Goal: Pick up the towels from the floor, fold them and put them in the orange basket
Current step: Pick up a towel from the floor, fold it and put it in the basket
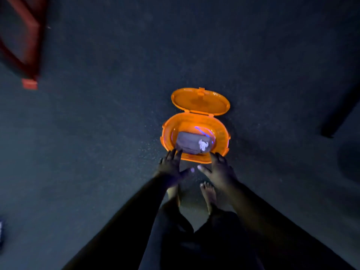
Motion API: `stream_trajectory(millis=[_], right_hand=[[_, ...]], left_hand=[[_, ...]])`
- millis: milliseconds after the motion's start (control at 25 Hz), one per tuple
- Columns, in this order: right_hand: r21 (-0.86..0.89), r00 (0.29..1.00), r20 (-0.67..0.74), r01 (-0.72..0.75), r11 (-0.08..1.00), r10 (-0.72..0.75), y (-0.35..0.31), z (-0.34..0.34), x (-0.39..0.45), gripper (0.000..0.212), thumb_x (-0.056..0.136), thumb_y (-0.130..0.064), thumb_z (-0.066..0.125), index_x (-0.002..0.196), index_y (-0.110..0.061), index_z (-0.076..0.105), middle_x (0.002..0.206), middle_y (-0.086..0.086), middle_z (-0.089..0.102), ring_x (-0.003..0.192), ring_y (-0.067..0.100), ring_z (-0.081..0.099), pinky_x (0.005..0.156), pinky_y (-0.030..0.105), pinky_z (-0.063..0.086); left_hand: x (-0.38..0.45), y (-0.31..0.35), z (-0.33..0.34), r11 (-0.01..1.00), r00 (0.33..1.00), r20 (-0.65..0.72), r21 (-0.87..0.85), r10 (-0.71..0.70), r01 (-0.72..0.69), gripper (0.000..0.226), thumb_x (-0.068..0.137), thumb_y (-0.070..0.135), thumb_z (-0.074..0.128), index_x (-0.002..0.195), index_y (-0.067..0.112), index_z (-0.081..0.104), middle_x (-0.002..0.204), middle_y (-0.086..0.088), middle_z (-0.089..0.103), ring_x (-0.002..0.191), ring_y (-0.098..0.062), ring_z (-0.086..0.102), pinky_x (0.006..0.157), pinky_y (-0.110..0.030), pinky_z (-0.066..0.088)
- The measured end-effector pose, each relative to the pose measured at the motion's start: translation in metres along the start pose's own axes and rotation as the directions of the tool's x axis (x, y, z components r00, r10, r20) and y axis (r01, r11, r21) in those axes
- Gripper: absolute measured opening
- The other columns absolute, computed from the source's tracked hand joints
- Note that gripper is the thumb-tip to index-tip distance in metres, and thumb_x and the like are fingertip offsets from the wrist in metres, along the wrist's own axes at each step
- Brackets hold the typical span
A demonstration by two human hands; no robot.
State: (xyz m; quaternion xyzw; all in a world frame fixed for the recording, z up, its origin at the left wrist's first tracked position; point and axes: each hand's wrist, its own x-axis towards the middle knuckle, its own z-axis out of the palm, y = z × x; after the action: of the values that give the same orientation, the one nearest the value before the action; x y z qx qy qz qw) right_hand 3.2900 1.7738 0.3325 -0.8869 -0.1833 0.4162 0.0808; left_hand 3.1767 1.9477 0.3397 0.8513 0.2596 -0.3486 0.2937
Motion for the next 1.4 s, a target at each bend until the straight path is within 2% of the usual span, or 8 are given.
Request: stream_trajectory(millis=[80, 200, 440, 600, 760, 1040, 1240, 1400], right_hand=[[-0.041, 0.997, 0.022, 0.078, 0.996, -0.077, -0.018, -0.021, -0.048, 0.109, 0.072, -0.093, 0.031, 0.156, -0.025, 0.03, 0.161, 0.007, 0.034, 0.145, 0.03, 0.037, 0.108, 0.047, 0.043], [-0.141, 0.976, 0.055, 0.217, 0.966, -0.211, -0.032, -0.046, -0.089, 0.134, 0.054, -0.105, 0.008, 0.156, -0.021, 0.032, 0.161, 0.01, 0.032, 0.147, 0.031, 0.033, 0.114, 0.046, 0.037], [-0.418, 0.843, 0.182, 0.533, 0.736, -0.506, -0.099, -0.086, -0.179, 0.1, 0.081, -0.086, 0.038, 0.156, -0.021, 0.029, 0.164, 0.01, 0.025, 0.149, 0.035, 0.026, 0.118, 0.048, 0.03], [-0.496, 0.671, 0.334, 0.722, 0.482, -0.662, -0.15, -0.055, -0.245, 0.1, 0.083, -0.084, 0.037, 0.159, -0.02, 0.023, 0.167, 0.011, 0.019, 0.154, 0.031, 0.018, 0.122, 0.047, 0.025], [-0.511, 0.493, 0.485, 0.83, 0.224, -0.722, -0.199, 0.001, -0.313, 0.098, 0.085, -0.082, 0.041, 0.16, -0.022, 0.021, 0.168, 0.009, 0.016, 0.155, 0.028, 0.014, 0.123, 0.047, 0.023], [-0.414, 0.121, 0.701, 0.872, -0.263, -0.703, -0.261, 0.16, -0.491, 0.137, 0.051, -0.104, -0.001, 0.159, -0.023, 0.022, 0.168, 0.009, 0.018, 0.155, 0.026, 0.015, 0.123, 0.047, 0.022], [-0.248, -0.118, 0.797, 0.831, -0.499, -0.592, -0.256, 0.297, -0.651, 0.118, 0.065, -0.095, 0.017, 0.16, -0.025, 0.02, 0.168, 0.008, 0.018, 0.156, 0.026, 0.013, 0.124, 0.046, 0.02], [-0.125, -0.254, 0.835, 0.777, -0.617, -0.488, -0.246, 0.379, -0.749, 0.105, 0.078, -0.088, 0.033, 0.161, -0.025, 0.019, 0.168, 0.008, 0.017, 0.156, 0.026, 0.011, 0.125, 0.048, 0.019]], left_hand=[[-0.059, 0.015, -0.022, 0.999, 0.998, -0.058, -0.021, -0.029, 0.028, 0.12, 0.067, 0.095, 0.024, 0.162, 0.021, 0.016, 0.169, -0.01, 0.015, 0.155, -0.029, 0.019, 0.122, -0.047, 0.023], [-0.148, 0.024, -0.03, 0.991, 0.979, -0.175, -0.098, -0.103, 0.087, 0.128, 0.058, 0.096, 0.017, 0.162, 0.022, 0.014, 0.17, -0.01, 0.013, 0.156, -0.027, 0.013, 0.124, -0.049, 0.02], [-0.281, 0.031, -0.011, 0.89, 0.847, -0.359, -0.382, -0.392, 0.25, 0.134, 0.056, 0.105, 0.02, 0.162, 0.022, 0.016, 0.169, -0.007, 0.015, 0.156, -0.024, 0.015, 0.125, -0.045, 0.02], [-0.366, 0.006, 0.034, 0.766, 0.695, -0.407, -0.551, -0.593, 0.332, 0.109, 0.08, 0.089, 0.04, 0.163, 0.022, 0.014, 0.17, -0.006, 0.012, 0.156, -0.022, 0.012, 0.125, -0.043, 0.018], [-0.449, -0.025, 0.094, 0.612, 0.531, -0.377, -0.69, -0.759, 0.386, 0.106, 0.083, 0.086, 0.043, 0.163, 0.022, 0.013, 0.17, -0.005, 0.012, 0.157, -0.021, 0.01, 0.126, -0.042, 0.017], [-0.631, -0.067, 0.245, 0.278, 0.179, -0.226, -0.883, -0.958, 0.378, 0.107, 0.082, 0.086, 0.045, 0.163, 0.023, 0.015, 0.17, -0.004, 0.013, 0.157, -0.021, 0.012, 0.125, -0.044, 0.019], [-0.769, -0.084, 0.378, 0.044, -0.027, -0.058, -0.924, -0.998, 0.38, 0.107, 0.082, 0.087, 0.042, 0.163, 0.024, 0.012, 0.17, -0.005, 0.012, 0.157, -0.022, 0.011, 0.125, -0.045, 0.018], [-0.855, -0.08, 0.455, -0.094, -0.131, 0.049, -0.927, -0.99, 0.363, 0.106, 0.084, 0.086, 0.042, 0.163, 0.025, 0.008, 0.171, -0.004, 0.01, 0.157, -0.022, 0.01, 0.126, -0.044, 0.017]])
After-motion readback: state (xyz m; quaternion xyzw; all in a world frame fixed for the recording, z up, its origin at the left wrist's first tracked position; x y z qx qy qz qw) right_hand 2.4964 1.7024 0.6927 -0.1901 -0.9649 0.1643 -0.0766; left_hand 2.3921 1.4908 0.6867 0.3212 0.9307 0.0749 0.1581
